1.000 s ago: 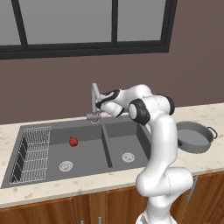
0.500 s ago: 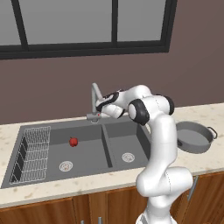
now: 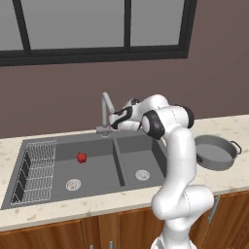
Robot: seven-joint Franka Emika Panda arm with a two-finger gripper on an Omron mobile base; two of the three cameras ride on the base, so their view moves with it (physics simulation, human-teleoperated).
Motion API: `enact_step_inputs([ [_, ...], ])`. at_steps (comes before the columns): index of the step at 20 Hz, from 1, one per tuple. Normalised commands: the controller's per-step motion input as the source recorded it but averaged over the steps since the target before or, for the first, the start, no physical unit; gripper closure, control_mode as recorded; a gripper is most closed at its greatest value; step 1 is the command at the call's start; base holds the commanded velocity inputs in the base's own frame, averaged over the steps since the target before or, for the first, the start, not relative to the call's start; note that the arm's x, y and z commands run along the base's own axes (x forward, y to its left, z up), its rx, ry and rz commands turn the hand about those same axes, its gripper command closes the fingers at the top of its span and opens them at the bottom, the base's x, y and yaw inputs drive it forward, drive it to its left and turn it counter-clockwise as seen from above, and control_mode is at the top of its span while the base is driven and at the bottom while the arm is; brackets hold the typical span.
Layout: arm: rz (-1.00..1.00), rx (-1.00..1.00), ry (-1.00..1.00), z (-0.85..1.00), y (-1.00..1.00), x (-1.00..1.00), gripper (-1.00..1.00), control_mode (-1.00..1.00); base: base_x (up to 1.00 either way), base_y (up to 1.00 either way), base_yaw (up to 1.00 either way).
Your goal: Dump the bell pepper from the pot into the sink. Then turn on the water and wash the bell pepper. Then turn off the water and put the bell pepper back in the pot.
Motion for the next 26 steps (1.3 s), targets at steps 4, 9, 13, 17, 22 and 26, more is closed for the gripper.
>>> enact_step_inputs([
  [4,-0.11,0.03,0.08,-0.08,-0.53,0.03,1.0,-1.0,0.0,0.0,0.0],
  [9,-0.09,0.06,0.11,-0.17,-0.69,0.04,1.0,-1.0,0.0,0.0,0.0],
  [13,-0.07,0.09,0.13,-0.23,-0.87,0.02,1.0,-1.0,0.0,0.0,0.0],
  [17,-0.06,0.1,0.14,-0.29,-0.95,0.01,1.0,-1.0,0.0,0.0,0.0],
  [22,-0.07,0.1,0.12,-0.37,-1.0,0.0,1.0,-1.0,0.0,0.0,0.0],
  [26,-0.08,0.08,0.07,-0.4,-1.0,-0.08,1.0,-1.0,0.0,0.0,0.0],
])
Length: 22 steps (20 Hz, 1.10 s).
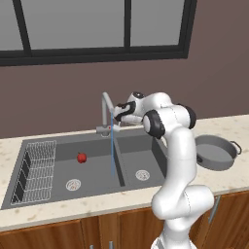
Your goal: Dump the bell pepper from the pot into the sink. Then turn on the water and wash the bell pepper. Then turn off the water and put the bell pepper back in the pot.
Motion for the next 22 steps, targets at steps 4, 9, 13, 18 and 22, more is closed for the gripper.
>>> enact_step_inputs([
  [4,-0.08,0.08,0.05,-0.38,-1.0,-0.18,1.0,-1.0,0.0,0.0,0.0],
  [9,-0.07,0.08,0.03,-0.27,-0.83,-0.18,1.0,-1.0,0.0,0.0,0.0],
  [13,-0.01,0.09,0.0,0.03,-0.26,-0.1,-1.0,-1.0,0.0,0.0,0.0],
  [18,0.0,0.09,0.0,0.33,-0.28,-0.26,-1.0,-1.0,0.0,0.0,0.0],
  [22,0.0,0.1,0.0,0.59,-0.29,-0.39,-1.0,-1.0,0.0,0.0,0.0],
])
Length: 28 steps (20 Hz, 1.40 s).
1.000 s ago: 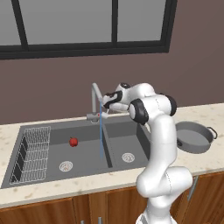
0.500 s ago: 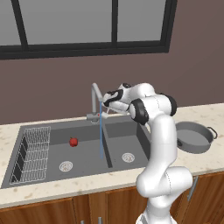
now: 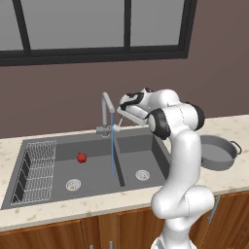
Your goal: Dump the bell pepper from the pot into the sink. Then turn on the water and wash the bell pepper. Then turn off the water and put the bell pepper back in the pot.
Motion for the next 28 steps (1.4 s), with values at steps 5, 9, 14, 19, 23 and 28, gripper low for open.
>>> enact_step_inputs([
  [5,0.0,0.07,0.0,0.32,-0.27,-0.42,-1.0,-1.0,0.0,0.0,0.0],
  [9,0.0,0.0,0.04,-0.02,-0.21,-0.25,-1.0,-1.0,0.0,0.0,0.0],
  [14,0.0,0.0,0.03,-0.06,-0.04,-0.02,-1.0,-1.0,0.0,0.0,0.0],
  [19,0.0,0.0,0.0,-0.1,0.0,0.0,-1.0,-1.0,0.0,0.0,0.0],
  [23,0.0,-0.01,0.0,-0.26,0.0,0.0,-1.0,-1.0,0.0,0.0,0.0],
  [28,0.0,-0.03,0.0,-0.24,0.0,0.0,-1.0,-1.0,0.0,0.0,0.0],
])
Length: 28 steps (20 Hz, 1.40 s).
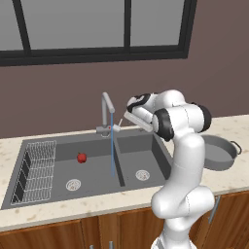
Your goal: Dump the bell pepper from the pot into the sink. Then turn on the water and wash the bell pepper. Then turn off the water and put the bell pepper back in the pot.
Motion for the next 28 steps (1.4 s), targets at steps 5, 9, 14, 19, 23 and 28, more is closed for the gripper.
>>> enact_step_inputs([
  [5,0.0,-0.03,0.0,-0.17,0.0,0.17,-1.0,-1.0,0.0,0.0,0.0],
  [9,0.0,-0.02,0.0,-0.14,0.0,0.31,-1.0,-1.0,0.0,0.0,0.0],
  [14,0.0,-0.01,0.0,-0.11,0.01,0.35,-1.0,-1.0,0.0,0.0,0.0],
  [19,0.0,-0.01,0.0,-0.14,0.06,0.25,-1.0,-1.0,0.0,0.0,0.0],
  [23,0.0,-0.01,0.0,-0.18,0.19,0.23,-1.0,-1.0,0.0,0.0,0.0],
  [28,0.0,-0.02,0.0,-0.21,0.21,0.27,-1.0,-1.0,0.0,0.0,0.0],
])
